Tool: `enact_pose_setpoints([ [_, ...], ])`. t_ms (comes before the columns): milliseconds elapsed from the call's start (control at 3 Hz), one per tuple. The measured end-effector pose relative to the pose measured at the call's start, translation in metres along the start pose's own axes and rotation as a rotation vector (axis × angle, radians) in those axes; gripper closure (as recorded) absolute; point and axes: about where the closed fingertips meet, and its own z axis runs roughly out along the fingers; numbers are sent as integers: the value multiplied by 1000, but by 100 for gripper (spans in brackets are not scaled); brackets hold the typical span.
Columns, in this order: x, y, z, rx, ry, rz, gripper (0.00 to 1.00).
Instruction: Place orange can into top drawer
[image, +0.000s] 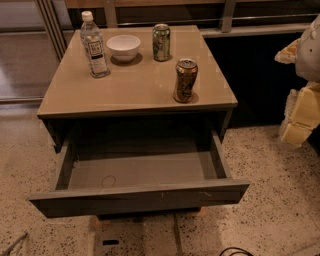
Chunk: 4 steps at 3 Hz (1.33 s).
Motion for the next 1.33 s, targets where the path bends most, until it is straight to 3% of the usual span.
enact_pose_setpoints([
  [333,0,0,0,0,0,0,0],
  [667,-6,-19,7,30,-27,-5,0],
  [1333,-47,-111,44,95,-141,-16,0],
])
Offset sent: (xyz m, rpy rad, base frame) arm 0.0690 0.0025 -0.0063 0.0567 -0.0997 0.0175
